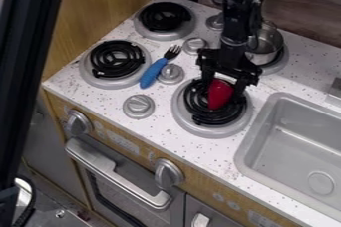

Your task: Make the red object in the lower left burner

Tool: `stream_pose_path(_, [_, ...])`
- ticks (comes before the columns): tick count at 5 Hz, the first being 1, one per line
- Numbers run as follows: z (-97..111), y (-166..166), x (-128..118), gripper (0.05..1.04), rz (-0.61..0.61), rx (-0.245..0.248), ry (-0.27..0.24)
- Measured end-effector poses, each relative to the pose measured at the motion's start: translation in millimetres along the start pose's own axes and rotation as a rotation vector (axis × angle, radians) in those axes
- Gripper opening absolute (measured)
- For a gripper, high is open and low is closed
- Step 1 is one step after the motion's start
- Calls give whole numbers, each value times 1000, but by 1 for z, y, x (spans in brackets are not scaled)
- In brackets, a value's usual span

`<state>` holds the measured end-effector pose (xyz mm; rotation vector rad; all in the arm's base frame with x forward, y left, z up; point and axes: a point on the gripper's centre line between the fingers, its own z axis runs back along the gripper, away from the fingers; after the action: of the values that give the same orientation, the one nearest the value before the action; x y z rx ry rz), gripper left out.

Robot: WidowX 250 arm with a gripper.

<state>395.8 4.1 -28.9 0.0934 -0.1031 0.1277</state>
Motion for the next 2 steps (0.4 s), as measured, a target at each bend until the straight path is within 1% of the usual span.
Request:
stream_pose_path(1, [27,34,16,815,50,23,-74])
stream_pose_path(2, [35,71,29,815,95,48,-113])
